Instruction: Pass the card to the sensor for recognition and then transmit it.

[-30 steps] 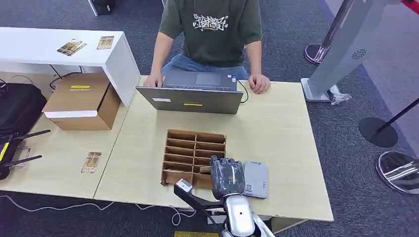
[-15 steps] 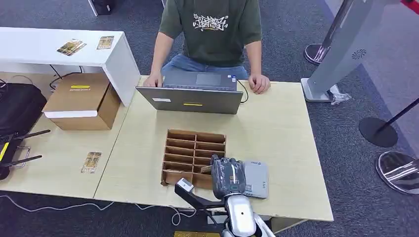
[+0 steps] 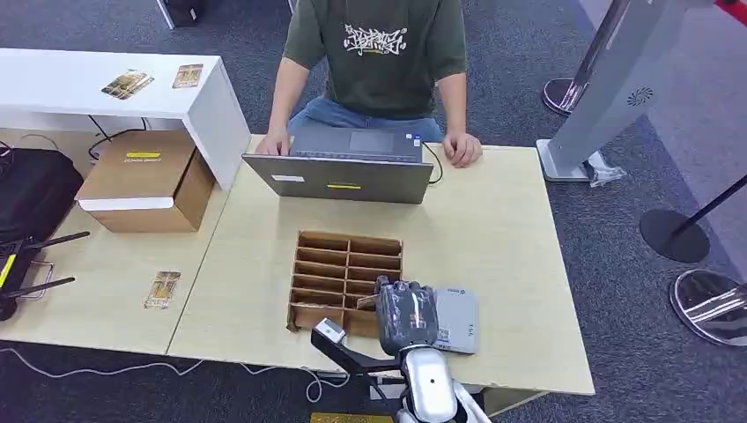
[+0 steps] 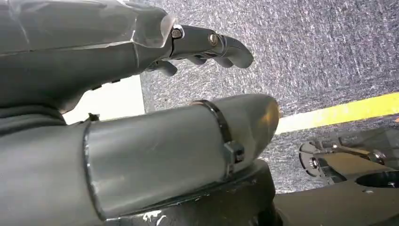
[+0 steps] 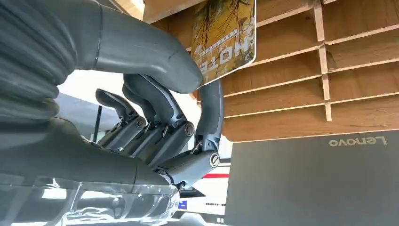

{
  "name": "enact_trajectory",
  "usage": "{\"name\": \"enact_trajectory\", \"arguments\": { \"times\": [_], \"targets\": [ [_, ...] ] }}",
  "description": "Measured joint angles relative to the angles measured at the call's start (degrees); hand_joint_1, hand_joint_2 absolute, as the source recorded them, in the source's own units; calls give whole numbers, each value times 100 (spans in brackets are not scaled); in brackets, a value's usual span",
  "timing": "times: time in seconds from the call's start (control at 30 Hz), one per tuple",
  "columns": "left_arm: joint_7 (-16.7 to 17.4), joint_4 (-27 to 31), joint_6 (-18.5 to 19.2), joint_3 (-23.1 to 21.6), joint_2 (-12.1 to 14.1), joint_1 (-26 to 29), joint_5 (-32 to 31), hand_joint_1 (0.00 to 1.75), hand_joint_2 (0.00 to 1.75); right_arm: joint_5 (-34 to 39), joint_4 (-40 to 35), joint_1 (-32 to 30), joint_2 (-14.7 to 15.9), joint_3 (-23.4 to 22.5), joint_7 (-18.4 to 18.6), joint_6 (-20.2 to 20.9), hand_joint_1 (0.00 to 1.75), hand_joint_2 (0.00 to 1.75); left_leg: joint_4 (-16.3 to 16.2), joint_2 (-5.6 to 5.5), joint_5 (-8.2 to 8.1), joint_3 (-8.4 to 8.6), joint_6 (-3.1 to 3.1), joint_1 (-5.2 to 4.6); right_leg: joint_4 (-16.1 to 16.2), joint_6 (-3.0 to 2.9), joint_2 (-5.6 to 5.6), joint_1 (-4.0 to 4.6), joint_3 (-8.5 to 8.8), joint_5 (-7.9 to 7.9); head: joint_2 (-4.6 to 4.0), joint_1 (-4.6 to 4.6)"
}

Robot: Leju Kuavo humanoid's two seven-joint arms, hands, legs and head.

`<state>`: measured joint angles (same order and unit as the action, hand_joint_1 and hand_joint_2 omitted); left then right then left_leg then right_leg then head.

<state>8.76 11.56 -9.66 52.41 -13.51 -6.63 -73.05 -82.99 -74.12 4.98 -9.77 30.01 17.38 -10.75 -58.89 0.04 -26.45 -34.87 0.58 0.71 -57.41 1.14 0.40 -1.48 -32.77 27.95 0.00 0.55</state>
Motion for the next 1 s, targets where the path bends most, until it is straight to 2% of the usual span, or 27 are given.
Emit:
{"name": "enact_trajectory", "arguments": {
  "times": [1.0],
  "targets": [
    [2, 0, 59, 0, 31, 18, -111, 0, 0, 83, -195, -35, 2, -4, -11, 46, 175, 175, 0, 0, 0, 0, 0, 0, 0, 0, 2, 0, -1, 0, 0, 0]
  ]
}}
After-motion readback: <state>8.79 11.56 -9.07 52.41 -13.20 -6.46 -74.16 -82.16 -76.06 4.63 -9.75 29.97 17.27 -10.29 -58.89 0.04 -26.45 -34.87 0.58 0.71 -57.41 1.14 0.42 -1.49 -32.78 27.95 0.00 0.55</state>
